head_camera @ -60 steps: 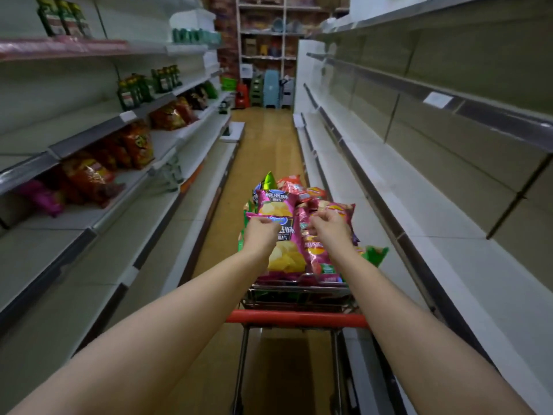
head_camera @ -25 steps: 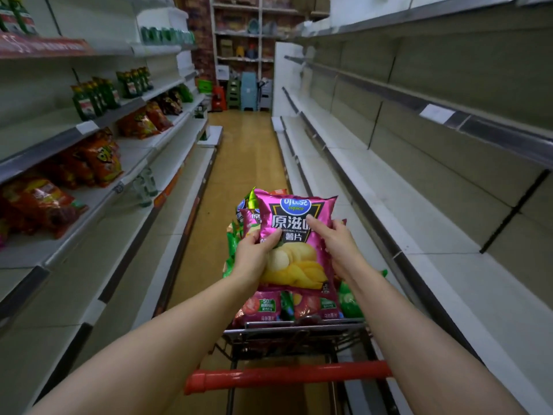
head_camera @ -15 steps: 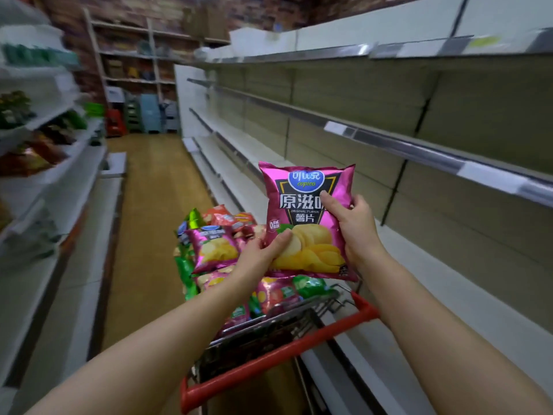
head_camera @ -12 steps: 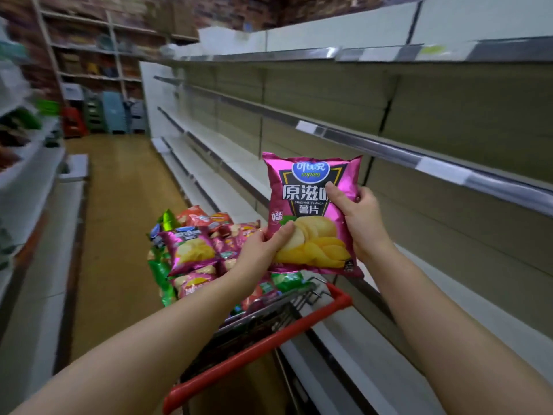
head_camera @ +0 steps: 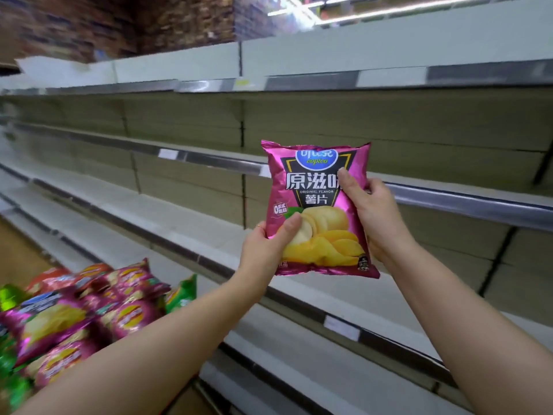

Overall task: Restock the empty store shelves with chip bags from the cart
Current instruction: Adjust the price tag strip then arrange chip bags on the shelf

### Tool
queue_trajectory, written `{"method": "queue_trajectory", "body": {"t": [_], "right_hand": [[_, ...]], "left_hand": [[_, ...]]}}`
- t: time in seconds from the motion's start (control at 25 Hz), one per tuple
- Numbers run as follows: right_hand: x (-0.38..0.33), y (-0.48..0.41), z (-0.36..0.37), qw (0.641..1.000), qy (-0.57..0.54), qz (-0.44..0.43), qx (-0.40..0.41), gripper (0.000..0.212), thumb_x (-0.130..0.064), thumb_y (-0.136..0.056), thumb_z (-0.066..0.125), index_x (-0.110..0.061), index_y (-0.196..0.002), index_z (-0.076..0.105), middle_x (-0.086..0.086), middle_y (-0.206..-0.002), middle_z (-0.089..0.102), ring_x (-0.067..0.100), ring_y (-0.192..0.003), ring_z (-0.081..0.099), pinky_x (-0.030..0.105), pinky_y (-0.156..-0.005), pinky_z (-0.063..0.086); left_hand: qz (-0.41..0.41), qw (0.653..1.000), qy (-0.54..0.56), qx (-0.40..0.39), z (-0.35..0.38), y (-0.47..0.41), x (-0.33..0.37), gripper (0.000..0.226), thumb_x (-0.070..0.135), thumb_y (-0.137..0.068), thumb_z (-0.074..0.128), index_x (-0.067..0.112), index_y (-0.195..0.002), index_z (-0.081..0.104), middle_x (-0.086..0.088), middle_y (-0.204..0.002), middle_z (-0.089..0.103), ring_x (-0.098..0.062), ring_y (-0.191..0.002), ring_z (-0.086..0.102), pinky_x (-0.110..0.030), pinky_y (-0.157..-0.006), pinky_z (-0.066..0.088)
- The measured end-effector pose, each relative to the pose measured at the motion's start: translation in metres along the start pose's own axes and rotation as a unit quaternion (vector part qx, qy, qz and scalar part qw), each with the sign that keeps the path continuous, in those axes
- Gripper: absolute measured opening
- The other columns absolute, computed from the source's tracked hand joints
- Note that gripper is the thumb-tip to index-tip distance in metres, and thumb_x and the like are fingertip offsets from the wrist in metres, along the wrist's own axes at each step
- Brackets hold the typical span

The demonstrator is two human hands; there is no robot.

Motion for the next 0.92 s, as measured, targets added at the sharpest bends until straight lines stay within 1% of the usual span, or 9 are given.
{"method": "queue_trajectory", "body": {"t": [0.08, 0.2, 0.32, 0.48, 0.6, 0.68, 0.8, 0.88, 0.92], "right_hand": [[-0.021, 0.010, -0.050, 0.999, 0.033, -0.011, 0.018, 0.046, -0.041, -0.082, 0.065, -0.007, -0.111, 0.054, 0.008, -0.101, 0.071, 0.020, -0.085, 0.070, 0.035, -0.075, 0.057], [-0.051, 0.032, -0.134, 0.995, 0.081, -0.033, 0.057, 0.035, -0.040, -0.083, 0.065, -0.017, -0.108, 0.054, 0.003, -0.104, 0.069, 0.018, -0.089, 0.069, 0.038, -0.080, 0.056], [-0.080, 0.058, -0.219, 0.988, 0.110, -0.049, 0.099, 0.034, -0.041, -0.083, 0.065, -0.022, -0.109, 0.056, 0.000, -0.104, 0.070, 0.017, -0.092, 0.069, 0.042, -0.084, 0.055], [-0.123, 0.096, -0.333, 0.974, 0.135, -0.074, 0.169, 0.036, -0.037, -0.084, 0.064, -0.017, -0.113, 0.055, 0.000, -0.104, 0.069, 0.017, -0.093, 0.068, 0.043, -0.085, 0.055], [-0.147, 0.122, -0.406, 0.960, 0.158, -0.079, 0.219, 0.027, -0.038, -0.086, 0.063, -0.019, -0.105, 0.056, 0.001, -0.105, 0.068, 0.018, -0.095, 0.067, 0.044, -0.088, 0.053], [-0.157, 0.132, -0.450, 0.950, 0.177, -0.065, 0.248, 0.027, -0.040, -0.086, 0.062, -0.019, -0.101, 0.057, 0.002, -0.104, 0.068, 0.019, -0.096, 0.066, 0.044, -0.088, 0.053], [-0.171, 0.137, -0.513, 0.933, 0.204, -0.036, 0.295, 0.037, -0.045, -0.085, 0.062, -0.012, -0.103, 0.059, 0.008, -0.105, 0.068, 0.023, -0.094, 0.066, 0.043, -0.085, 0.054], [-0.180, 0.136, -0.549, 0.924, 0.212, -0.008, 0.318, 0.045, -0.045, -0.085, 0.061, -0.006, -0.107, 0.060, 0.010, -0.103, 0.068, 0.022, -0.086, 0.067, 0.036, -0.074, 0.056], [-0.185, 0.134, -0.566, 0.921, 0.213, 0.006, 0.326, 0.046, -0.045, -0.085, 0.061, -0.005, -0.106, 0.061, 0.009, -0.097, 0.070, 0.019, -0.078, 0.067, 0.030, -0.066, 0.055]], "left_hand": [[0.001, 0.999, 0.019, -0.025, 0.054, 0.007, 0.005, 0.062, 0.059, -0.060, 0.077, 0.013, -0.100, 0.065, -0.005, -0.093, 0.073, -0.019, -0.086, 0.071, -0.032, -0.077, 0.057], [0.013, 0.997, 0.034, -0.067, 0.139, 0.026, 0.011, 0.065, 0.060, -0.060, 0.075, 0.011, -0.103, 0.065, -0.005, -0.093, 0.074, -0.020, -0.086, 0.071, -0.033, -0.077, 0.057], [0.024, 0.994, 0.034, -0.100, 0.225, 0.053, 0.015, 0.065, 0.057, -0.058, 0.065, 0.010, -0.103, 0.065, -0.006, -0.093, 0.073, -0.019, -0.085, 0.071, -0.031, -0.074, 0.057], [0.020, 0.986, 0.041, -0.161, 0.343, 0.097, 0.018, 0.059, 0.057, -0.061, 0.063, 0.012, -0.099, 0.066, -0.005, -0.093, 0.073, -0.018, -0.085, 0.070, -0.029, -0.075, 0.056], [0.010, 0.979, 0.042, -0.199, 0.416, 0.127, 0.019, 0.042, 0.053, -0.070, 0.065, 0.016, -0.089, 0.067, -0.002, -0.089, 0.073, -0.016, -0.082, 0.070, -0.028, -0.075, 0.056], [-0.010, 0.972, 0.036, -0.234, 0.459, 0.141, 0.016, 0.049, 0.057, -0.066, 0.066, 0.014, -0.091, 0.068, -0.003, -0.089, 0.074, -0.018, -0.084, 0.071, -0.033, -0.079, 0.057], [-0.031, 0.952, -0.004, -0.306, 0.519, 0.156, 0.021, 0.050, 0.059, -0.075, 0.063, 0.015, -0.098, 0.068, -0.003, -0.093, 0.074, -0.017, -0.086, 0.071, -0.033, -0.083, 0.056], [-0.029, 0.935, -0.056, -0.349, 0.555, 0.159, 0.029, 0.053, 0.061, -0.080, 0.058, 0.015, -0.104, 0.068, -0.003, -0.096, 0.073, -0.018, -0.086, 0.070, -0.032, -0.081, 0.056], [-0.025, 0.927, -0.080, -0.367, 0.571, 0.159, 0.035, 0.055, 0.061, -0.082, 0.056, 0.013, -0.106, 0.068, -0.004, -0.096, 0.073, -0.018, -0.082, 0.070, -0.030, -0.074, 0.057]]}}
Point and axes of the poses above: each hand's wrist, its own y-axis away from the middle knuckle, its own z-axis out of the palm, x = y × z, the point moved 9 cm from there along -y, towards the middle knuckle
